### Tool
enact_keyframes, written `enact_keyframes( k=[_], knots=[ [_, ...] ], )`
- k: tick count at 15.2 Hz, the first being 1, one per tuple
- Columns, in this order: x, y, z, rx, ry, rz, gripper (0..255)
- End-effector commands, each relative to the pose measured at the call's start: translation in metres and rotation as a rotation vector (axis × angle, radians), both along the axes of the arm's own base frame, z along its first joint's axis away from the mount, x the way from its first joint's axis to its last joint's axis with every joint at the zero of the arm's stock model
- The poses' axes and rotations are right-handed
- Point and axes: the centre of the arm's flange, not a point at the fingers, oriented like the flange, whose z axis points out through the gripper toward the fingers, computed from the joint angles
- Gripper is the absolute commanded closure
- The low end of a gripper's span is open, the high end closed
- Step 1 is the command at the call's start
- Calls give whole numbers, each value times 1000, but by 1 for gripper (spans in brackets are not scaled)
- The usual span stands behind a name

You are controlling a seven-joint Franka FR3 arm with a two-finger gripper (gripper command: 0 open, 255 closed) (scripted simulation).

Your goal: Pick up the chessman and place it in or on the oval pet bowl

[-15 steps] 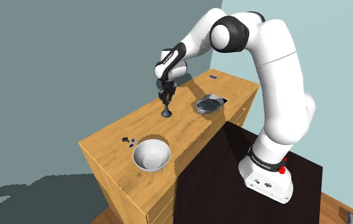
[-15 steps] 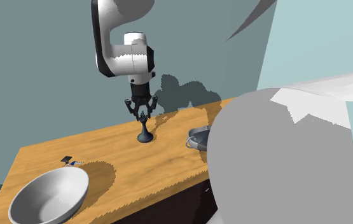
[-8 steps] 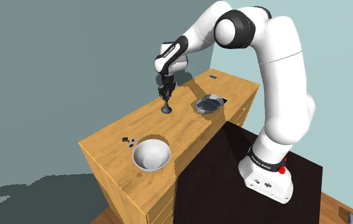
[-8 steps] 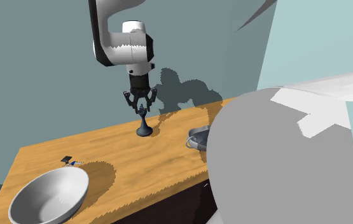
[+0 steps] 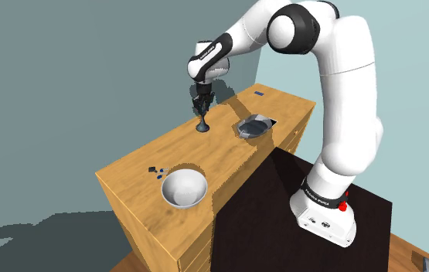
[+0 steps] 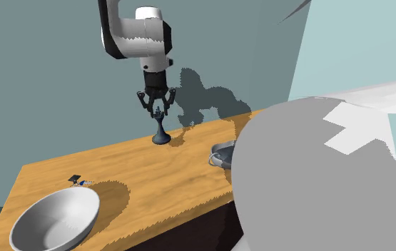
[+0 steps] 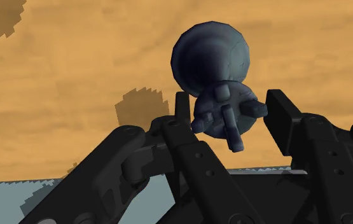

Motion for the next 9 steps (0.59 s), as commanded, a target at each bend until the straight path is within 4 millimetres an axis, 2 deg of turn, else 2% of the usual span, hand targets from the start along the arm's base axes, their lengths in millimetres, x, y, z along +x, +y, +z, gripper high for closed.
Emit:
enact_keyframes(
  k=[1,9],
  knots=[
    [0,0,12,0,0,0,255],
    [0,0,54,0,0,0,255]
  ],
)
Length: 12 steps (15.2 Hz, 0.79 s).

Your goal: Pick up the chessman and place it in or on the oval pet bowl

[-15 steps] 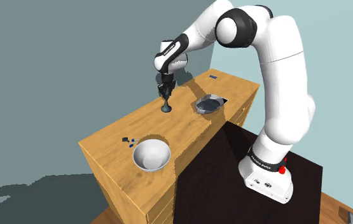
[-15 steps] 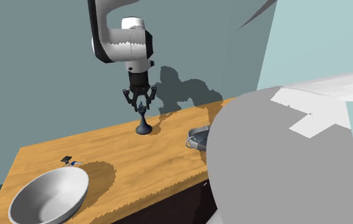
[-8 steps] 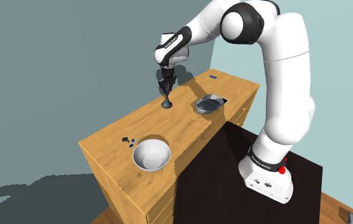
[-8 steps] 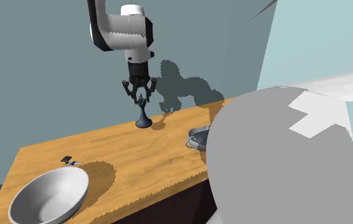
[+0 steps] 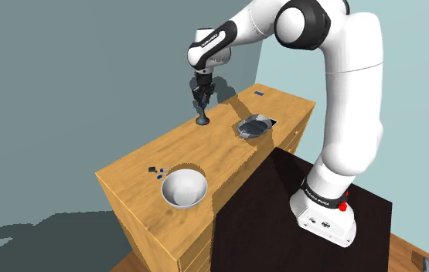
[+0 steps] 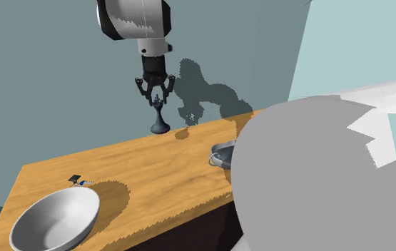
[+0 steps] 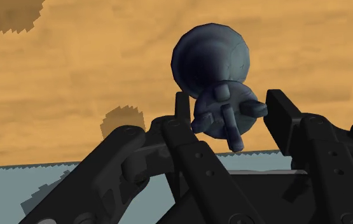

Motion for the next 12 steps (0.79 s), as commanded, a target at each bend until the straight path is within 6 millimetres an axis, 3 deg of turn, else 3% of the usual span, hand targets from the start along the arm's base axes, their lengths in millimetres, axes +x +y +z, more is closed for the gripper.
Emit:
enact_keyframes(
  k=[1,4,12],
  knots=[
    [0,0,11,0,0,0,255],
    [0,0,22,0,0,0,255],
    [-61,-85,38,0,0,0,255]
  ],
)
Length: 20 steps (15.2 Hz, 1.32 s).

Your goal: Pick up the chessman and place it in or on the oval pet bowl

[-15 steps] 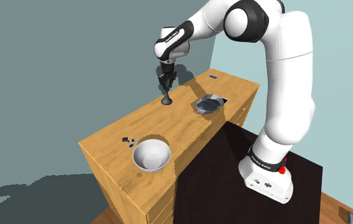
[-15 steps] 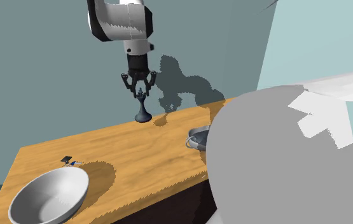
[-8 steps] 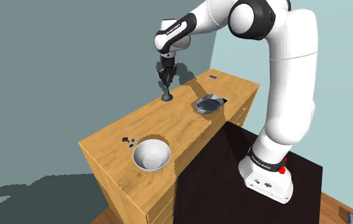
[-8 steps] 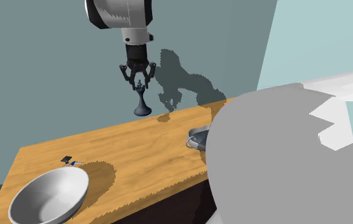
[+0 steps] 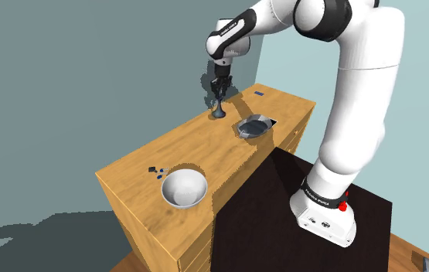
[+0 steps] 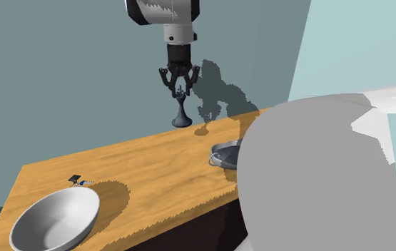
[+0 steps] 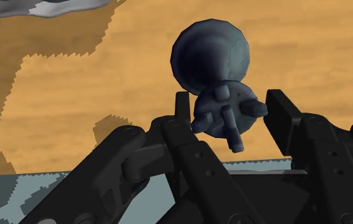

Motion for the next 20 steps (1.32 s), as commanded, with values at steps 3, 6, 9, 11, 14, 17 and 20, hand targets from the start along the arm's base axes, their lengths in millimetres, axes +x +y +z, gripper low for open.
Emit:
enact_keyframes(
  k=[3,6,9,11,14,17,20],
  knots=[
    [-32,-43,8,0,0,1,255],
    [-55,-75,14,0,0,1,255],
    [-77,-107,20,0,0,1,255],
    [-93,-128,23,0,0,1,255],
    [-116,-160,29,0,0,1,255],
    [-137,-190,35,0,0,1,255],
    [-137,-190,19,0,0,1,255]
  ],
)
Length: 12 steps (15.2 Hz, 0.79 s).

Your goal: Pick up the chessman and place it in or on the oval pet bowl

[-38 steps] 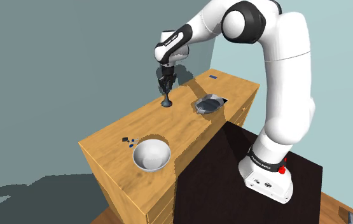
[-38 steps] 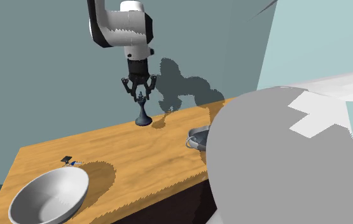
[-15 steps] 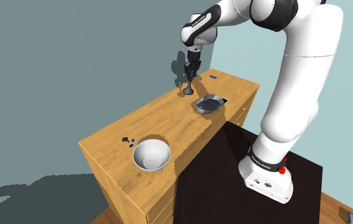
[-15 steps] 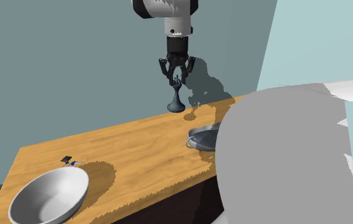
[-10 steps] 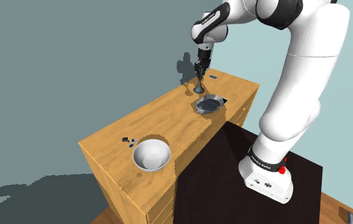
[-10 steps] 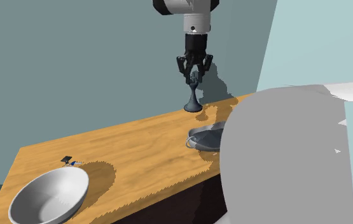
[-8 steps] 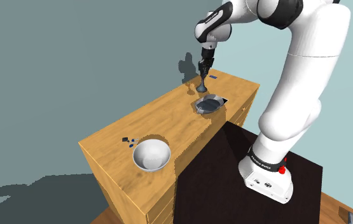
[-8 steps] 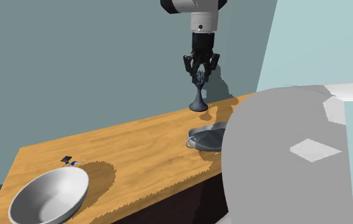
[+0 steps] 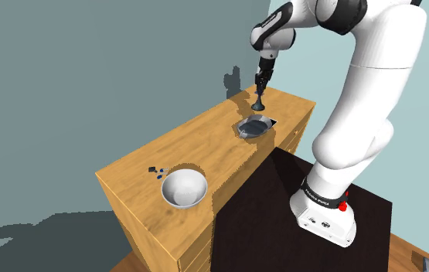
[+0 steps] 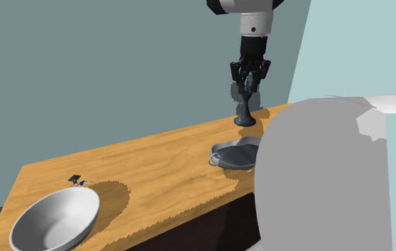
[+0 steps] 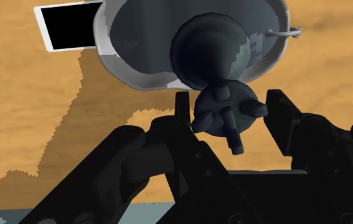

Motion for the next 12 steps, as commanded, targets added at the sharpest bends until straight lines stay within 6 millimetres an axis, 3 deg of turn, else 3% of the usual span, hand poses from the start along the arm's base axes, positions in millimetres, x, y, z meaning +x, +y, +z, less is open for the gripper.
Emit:
enact_keyframes(
  k=[1,12],
  knots=[
    [-2,-2,-10,0,0,1,255],
    [-2,-2,-68,0,0,1,255]
  ],
)
